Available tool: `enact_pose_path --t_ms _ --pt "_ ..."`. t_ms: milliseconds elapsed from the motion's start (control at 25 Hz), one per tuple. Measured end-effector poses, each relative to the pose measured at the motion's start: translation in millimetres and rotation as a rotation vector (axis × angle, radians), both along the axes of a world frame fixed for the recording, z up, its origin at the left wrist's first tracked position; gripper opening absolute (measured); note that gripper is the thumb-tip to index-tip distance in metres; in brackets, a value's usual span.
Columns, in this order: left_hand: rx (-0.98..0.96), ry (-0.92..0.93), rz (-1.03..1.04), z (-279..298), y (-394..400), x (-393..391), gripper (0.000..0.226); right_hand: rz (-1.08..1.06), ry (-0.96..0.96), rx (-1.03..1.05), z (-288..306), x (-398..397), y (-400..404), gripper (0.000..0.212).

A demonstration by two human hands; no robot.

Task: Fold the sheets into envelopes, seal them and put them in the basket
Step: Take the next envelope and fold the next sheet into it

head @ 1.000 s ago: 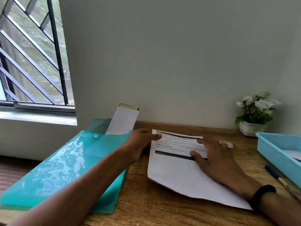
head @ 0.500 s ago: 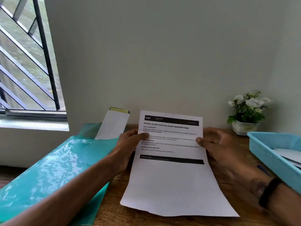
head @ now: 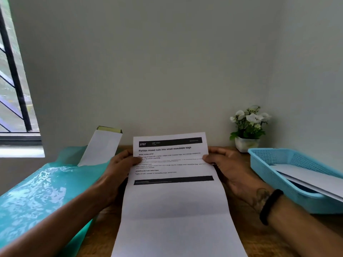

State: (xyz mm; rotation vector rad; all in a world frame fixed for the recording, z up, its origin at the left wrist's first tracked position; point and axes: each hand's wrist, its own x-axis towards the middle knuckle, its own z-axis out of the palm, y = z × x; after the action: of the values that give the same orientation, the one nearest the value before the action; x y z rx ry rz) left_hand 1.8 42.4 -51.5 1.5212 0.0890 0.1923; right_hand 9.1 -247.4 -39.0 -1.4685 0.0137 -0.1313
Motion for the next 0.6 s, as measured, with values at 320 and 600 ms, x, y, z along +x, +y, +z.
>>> enact_pose_path --t_ms 320,600 --pt "0.013 -0.032 -0.004 3.1 -5.0 -2.0 0.019 0.029 0.043 0.071 0.5 5.3 -2.6 0.026" --pt "0.01 -0.008 -0.025 6.3 -6.2 -7.9 0.024 0.084 0.059 0.095 4.8 -1.7 -1.7 0.026"
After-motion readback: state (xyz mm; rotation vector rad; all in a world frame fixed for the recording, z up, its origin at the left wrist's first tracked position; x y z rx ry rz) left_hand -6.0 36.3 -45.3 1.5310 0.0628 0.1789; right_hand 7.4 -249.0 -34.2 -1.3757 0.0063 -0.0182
